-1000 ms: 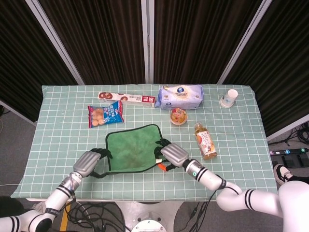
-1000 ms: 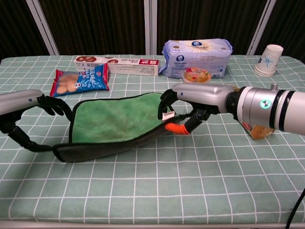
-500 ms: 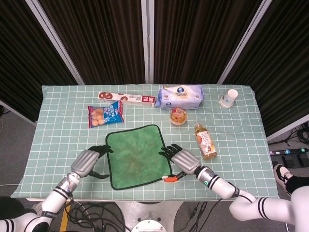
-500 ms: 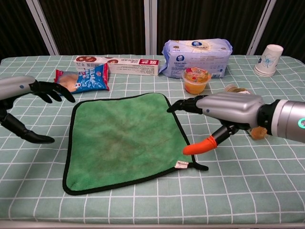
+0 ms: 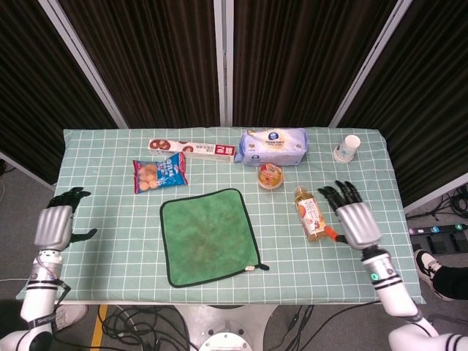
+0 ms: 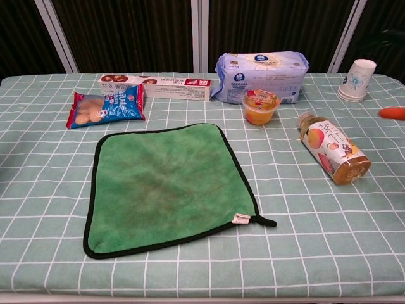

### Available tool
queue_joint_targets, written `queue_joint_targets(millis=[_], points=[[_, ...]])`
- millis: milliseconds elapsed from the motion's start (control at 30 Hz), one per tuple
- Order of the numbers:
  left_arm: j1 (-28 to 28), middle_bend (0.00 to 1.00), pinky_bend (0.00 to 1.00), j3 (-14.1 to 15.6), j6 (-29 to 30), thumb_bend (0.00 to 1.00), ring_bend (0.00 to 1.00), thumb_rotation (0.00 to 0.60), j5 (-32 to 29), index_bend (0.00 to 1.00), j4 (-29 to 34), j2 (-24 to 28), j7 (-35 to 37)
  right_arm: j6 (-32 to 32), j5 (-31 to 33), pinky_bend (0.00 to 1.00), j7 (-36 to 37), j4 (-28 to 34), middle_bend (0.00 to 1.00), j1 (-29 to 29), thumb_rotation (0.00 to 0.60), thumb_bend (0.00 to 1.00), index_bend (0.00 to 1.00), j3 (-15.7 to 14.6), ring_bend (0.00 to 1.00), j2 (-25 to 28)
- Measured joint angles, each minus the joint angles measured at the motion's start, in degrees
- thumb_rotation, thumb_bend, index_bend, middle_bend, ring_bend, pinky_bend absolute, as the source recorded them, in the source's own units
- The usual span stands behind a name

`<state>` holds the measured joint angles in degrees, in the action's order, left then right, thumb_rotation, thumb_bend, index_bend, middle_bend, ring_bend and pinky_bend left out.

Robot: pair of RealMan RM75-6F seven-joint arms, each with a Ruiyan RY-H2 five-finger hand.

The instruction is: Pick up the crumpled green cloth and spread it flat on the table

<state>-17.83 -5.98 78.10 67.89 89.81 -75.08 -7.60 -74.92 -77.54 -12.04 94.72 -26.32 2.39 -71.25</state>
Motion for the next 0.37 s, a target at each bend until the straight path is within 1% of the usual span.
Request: queue_joint_targets(millis=[67, 200, 367], points=[[1.8, 0.26, 0.21, 0.6, 2.6, 0.16, 0.21, 0.600, 1.3, 0.29, -0.1, 0.6, -0.1, -2.7, 0.1, 0.05, 1.0, 0.7, 0.14, 2.5, 0.588, 0.13, 0.13, 0.0, 0.01, 2.2], [5.3, 0.26, 0.21, 2.2, 7.7, 0.16, 0.21, 0.600, 3.9, 0.29, 0.5, 1.7, -0.6, -7.4, -0.5, 0.01, 3.6, 1.2, 0.13, 7.2, 0.529, 0.13, 0.13, -0.8, 0.00, 5.2], [9.8, 0.26, 0.20, 5.4, 12.1, 0.16, 0.21, 0.600, 7.7, 0.29, 4.3, 4.6, -1.8, -12.8, -1.4, 0.00, 7.9, 1.0, 0.13, 13.3, 0.487, 0.13, 0.13, -2.3, 0.00, 7.5]])
